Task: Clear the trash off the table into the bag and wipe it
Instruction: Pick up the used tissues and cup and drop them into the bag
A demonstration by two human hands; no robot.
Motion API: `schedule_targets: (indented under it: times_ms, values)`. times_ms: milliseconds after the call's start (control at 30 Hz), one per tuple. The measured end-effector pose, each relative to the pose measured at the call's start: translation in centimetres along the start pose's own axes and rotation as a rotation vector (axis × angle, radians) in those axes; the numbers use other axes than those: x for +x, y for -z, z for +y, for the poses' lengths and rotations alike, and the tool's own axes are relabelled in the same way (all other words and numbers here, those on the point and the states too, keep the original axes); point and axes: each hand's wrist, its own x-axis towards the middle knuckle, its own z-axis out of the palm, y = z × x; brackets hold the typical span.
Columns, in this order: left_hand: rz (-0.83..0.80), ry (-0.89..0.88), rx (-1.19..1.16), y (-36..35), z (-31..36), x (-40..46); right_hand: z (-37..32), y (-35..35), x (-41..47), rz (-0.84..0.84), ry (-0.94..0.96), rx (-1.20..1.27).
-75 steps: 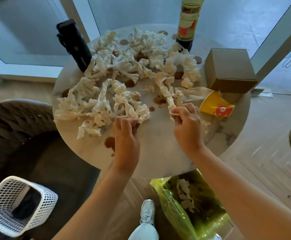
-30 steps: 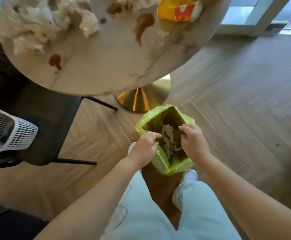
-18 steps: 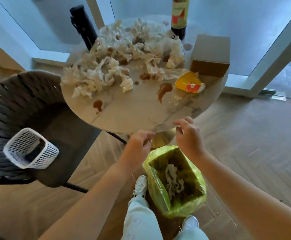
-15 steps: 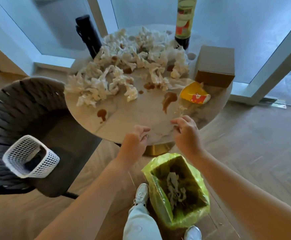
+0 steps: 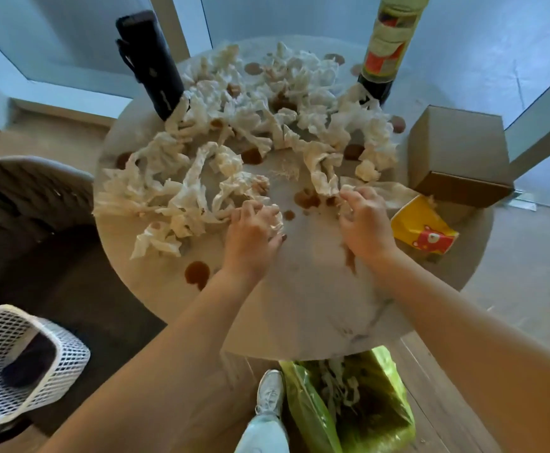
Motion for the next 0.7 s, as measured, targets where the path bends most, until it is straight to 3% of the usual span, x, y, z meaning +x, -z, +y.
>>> schedule_targets:
  times_ms: [200, 467, 700]
  values:
    - [-0.034, -0.065, -0.088, -1.2, -0.7, 1.0, 0.1, -1.6, 3.2, -0.121, -0.032, -0.120]
    - [0.000, -0.108, -0.143, -1.2, -1.2, 0.0, 0.3, -2.1, 3.9, -0.109, -0.053, -0.113]
    - [0.048, -0.132, -0.149, -0.1, 0.0, -2.6, 0.0, -0.1, 2.1, 0.083, 0.058, -0.021]
